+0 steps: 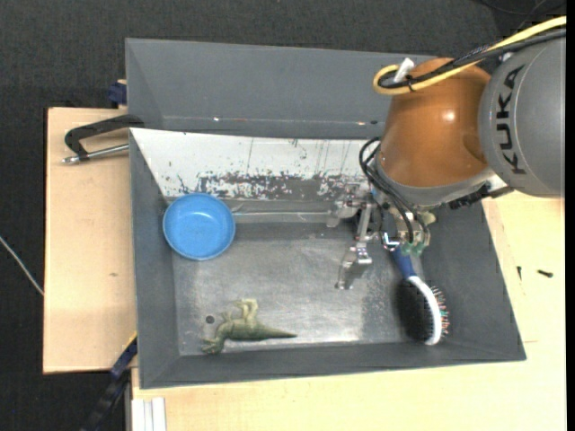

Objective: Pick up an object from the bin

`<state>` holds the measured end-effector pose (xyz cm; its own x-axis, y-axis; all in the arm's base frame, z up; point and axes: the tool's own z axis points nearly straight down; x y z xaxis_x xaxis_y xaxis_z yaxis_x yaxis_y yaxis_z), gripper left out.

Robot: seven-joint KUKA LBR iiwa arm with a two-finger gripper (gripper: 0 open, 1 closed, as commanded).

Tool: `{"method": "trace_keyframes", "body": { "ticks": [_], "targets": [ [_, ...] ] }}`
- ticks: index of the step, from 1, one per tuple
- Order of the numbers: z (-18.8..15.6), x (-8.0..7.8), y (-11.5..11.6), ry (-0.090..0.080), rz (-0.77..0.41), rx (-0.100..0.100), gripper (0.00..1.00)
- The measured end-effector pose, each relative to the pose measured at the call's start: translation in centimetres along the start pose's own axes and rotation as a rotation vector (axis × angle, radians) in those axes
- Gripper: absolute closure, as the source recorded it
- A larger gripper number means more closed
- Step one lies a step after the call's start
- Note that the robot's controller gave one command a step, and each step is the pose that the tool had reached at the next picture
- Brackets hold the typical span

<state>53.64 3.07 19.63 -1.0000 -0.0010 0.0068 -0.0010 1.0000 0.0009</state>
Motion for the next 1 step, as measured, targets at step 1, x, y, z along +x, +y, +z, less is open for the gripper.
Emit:
{"method": "trace_keyframes", "body": {
  "ticks": [1],
  "targets": [
    [4.46, -5.10, 7.27, -0.013, -0.033, -0.004, 0.00]
  ]
}}
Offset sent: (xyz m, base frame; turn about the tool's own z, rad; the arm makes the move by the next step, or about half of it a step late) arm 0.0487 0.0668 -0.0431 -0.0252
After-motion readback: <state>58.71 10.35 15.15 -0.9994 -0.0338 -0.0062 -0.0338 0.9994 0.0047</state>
